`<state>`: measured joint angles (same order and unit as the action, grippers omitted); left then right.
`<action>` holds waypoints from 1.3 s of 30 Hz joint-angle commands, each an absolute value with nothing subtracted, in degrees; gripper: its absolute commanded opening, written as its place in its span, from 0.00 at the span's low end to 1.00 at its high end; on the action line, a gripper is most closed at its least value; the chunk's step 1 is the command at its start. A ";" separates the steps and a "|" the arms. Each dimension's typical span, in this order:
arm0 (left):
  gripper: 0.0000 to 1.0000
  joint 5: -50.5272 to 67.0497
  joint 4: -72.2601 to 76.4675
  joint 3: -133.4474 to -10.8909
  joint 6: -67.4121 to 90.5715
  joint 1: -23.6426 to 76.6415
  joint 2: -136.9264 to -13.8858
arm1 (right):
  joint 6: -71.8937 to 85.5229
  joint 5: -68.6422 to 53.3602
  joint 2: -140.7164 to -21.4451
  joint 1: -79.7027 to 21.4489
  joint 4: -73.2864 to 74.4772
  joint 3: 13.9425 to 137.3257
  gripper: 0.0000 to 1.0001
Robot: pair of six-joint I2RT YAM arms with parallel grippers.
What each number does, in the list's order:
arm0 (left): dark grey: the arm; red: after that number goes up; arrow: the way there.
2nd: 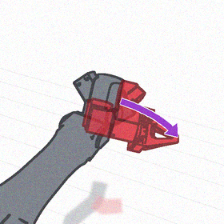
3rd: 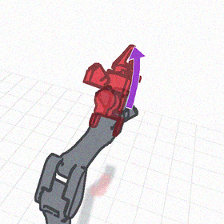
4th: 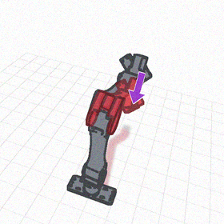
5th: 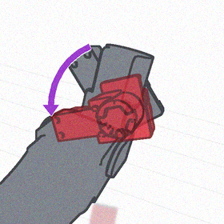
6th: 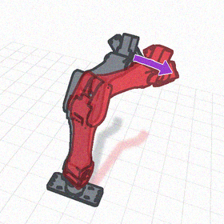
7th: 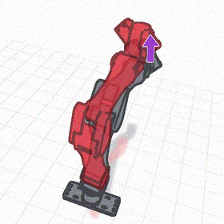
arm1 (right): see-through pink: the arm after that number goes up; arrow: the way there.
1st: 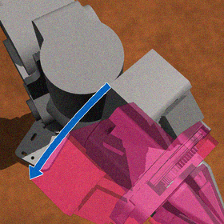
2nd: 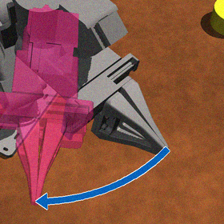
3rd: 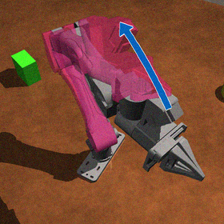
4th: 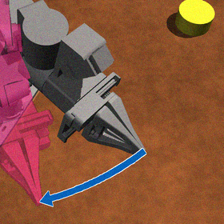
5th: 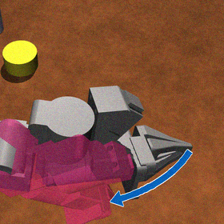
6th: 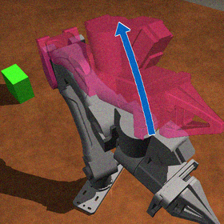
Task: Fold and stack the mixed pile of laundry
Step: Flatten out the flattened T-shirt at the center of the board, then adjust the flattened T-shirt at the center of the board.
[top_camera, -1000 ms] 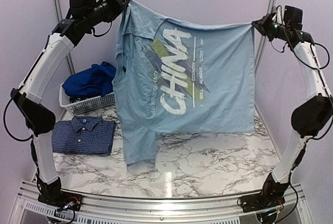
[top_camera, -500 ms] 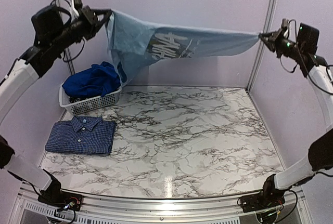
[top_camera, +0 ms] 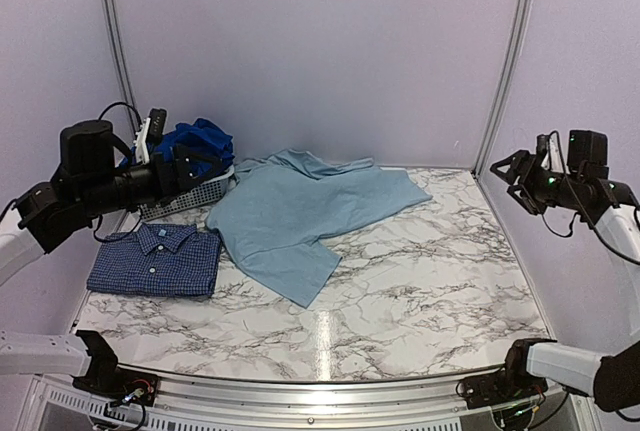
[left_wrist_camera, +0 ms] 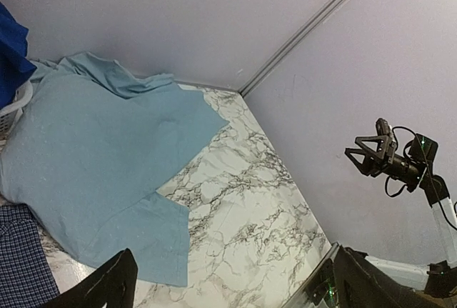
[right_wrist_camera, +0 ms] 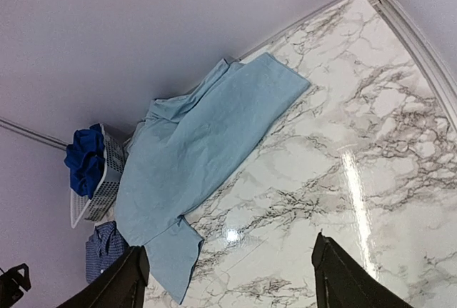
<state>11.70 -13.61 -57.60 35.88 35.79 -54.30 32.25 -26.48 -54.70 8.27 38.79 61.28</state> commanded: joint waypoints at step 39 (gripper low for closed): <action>0.99 -2.50 -18.25 -72.87 29.68 49.75 -102.55 | 15.93 -18.48 -136.89 -6.47 25.22 103.31 0.52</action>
<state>0.03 -16.29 -69.38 30.81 47.72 -97.93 16.43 -21.96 -139.09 -7.03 22.46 109.78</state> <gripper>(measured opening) 0.988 0.520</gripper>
